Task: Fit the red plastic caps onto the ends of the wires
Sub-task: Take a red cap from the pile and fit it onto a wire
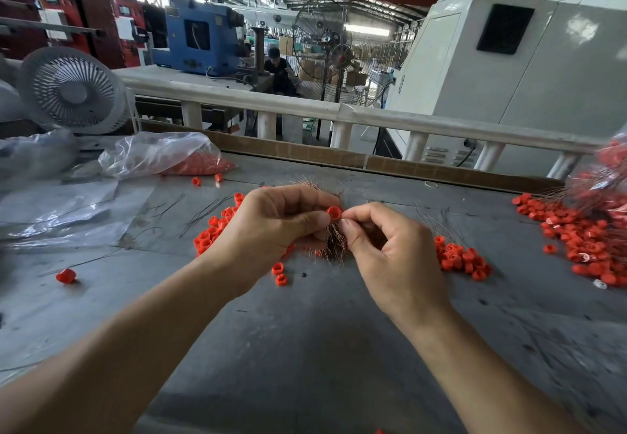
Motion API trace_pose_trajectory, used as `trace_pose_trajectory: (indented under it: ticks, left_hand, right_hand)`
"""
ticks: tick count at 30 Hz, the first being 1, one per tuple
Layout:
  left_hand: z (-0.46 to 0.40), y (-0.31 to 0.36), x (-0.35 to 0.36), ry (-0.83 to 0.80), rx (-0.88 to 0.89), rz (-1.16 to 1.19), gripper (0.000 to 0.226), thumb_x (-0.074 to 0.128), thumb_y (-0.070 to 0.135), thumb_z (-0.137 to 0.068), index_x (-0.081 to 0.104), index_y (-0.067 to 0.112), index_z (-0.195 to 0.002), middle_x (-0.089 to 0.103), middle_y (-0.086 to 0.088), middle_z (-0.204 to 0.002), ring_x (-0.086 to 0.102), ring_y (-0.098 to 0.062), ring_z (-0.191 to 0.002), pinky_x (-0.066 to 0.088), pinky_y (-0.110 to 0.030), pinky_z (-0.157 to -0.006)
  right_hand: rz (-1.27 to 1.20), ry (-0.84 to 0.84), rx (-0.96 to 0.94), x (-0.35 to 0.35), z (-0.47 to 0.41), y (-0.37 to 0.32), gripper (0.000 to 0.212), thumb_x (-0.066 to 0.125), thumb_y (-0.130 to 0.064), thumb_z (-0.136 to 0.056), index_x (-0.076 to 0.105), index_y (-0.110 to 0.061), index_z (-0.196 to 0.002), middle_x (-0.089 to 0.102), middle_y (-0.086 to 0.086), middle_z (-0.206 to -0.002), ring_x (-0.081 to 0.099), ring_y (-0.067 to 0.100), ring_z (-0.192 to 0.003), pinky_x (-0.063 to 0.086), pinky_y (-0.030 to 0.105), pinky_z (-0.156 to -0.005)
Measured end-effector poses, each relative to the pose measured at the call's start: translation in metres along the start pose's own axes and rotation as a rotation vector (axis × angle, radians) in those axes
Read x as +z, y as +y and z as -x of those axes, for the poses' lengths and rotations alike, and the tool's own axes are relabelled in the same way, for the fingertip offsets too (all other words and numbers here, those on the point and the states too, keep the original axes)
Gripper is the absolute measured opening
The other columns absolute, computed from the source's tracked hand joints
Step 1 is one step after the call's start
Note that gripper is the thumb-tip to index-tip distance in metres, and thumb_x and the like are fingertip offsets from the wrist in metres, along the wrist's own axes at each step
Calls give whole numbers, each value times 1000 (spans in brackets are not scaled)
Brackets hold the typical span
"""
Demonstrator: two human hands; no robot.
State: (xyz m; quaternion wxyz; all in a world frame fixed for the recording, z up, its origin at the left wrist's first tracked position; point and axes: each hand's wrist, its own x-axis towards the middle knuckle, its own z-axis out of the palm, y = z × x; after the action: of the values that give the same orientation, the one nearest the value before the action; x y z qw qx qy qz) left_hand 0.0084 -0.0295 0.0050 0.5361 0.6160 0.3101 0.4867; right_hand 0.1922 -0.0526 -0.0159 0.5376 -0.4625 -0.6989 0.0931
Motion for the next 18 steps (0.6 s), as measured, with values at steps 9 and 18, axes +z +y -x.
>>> trace_pose_trajectory:
  ticks: [9, 18]
  left_hand:
    - [2, 3, 4, 31, -8, -17, 22, 64, -2, -92, 80, 13, -97, 73, -26, -99, 72, -22, -80, 62, -27, -74]
    - [0, 3, 3, 35, -22, -26, 24, 62, -2, -93, 79, 12, -102, 76, -17, -89, 72, -21, -79, 62, -26, -74]
  right_hand:
    - [16, 4, -13, -1, 1, 0, 10, 73, -14, -93, 74, -23, -89, 69, -13, -72, 66, 9, -69, 52, 27, -61]
    - [-1, -23, -27, -1, 0, 2, 10, 71, -13, -94, 73, -23, -91, 67, -15, -72, 64, 7, -68, 44, 13, -61]
